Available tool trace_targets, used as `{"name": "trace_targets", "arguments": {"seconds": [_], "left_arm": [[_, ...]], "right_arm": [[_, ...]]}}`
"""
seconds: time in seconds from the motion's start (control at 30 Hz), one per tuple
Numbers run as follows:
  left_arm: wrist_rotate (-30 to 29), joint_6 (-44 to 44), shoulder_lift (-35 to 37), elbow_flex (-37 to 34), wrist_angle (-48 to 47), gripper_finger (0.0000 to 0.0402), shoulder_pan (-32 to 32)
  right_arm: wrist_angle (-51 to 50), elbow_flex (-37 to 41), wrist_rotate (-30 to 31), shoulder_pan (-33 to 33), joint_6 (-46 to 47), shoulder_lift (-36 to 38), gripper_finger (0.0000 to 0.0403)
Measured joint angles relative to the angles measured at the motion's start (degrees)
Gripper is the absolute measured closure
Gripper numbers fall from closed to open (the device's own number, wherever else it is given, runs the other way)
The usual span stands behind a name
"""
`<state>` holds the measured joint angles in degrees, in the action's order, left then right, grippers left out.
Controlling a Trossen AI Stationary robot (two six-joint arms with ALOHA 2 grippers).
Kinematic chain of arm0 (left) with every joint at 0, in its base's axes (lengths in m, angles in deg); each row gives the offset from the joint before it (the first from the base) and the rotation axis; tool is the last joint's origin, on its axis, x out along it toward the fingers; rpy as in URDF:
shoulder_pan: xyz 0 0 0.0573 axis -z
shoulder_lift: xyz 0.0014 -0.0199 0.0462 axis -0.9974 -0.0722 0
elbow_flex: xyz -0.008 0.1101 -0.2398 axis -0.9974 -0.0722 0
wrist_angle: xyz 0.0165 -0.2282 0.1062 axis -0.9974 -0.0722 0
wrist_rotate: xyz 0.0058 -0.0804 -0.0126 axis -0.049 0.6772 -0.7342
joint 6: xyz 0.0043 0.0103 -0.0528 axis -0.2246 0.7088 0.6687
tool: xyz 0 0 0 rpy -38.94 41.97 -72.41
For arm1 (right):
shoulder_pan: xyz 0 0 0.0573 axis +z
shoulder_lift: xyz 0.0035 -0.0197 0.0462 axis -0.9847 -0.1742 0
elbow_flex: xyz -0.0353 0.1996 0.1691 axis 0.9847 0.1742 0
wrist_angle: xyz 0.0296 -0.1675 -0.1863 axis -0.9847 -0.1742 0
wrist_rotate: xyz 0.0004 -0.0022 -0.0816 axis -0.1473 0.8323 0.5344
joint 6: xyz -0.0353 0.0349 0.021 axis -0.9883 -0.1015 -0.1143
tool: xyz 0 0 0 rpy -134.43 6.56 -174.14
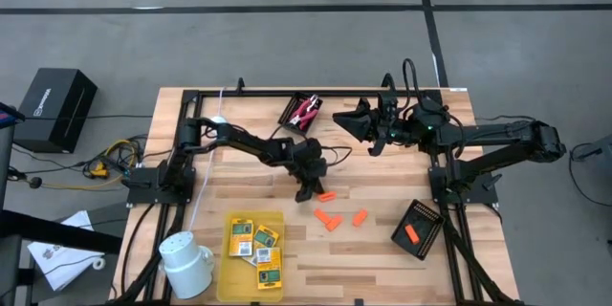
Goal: Pick & Place School Supplies
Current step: Put the orange eraser into the bottom black bin
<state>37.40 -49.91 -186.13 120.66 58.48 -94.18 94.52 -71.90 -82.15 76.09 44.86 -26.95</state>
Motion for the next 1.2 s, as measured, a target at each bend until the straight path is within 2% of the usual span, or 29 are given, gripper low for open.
{"name": "trace_targets", "arguments": {"seconds": [0.6,1.0,1.2], "left_arm": [[3.5,2.4,0.0,0.2,0.3,0.0399,4.0],[4.4,4.3,0.3,9.4,1.2,0.0399,4.3],[4.3,6.5,0.4,8.9,-1.6,0.04,4.0]], "right_arm": [[0.0,0.0,0.0,0.0,0.0,0.0,0.034],[0.3,0.0,0.0,0.0,0.0,0.0,0.034],[0.6,0.0,0.0,0.4,0.0,0.0,0.034]]}}
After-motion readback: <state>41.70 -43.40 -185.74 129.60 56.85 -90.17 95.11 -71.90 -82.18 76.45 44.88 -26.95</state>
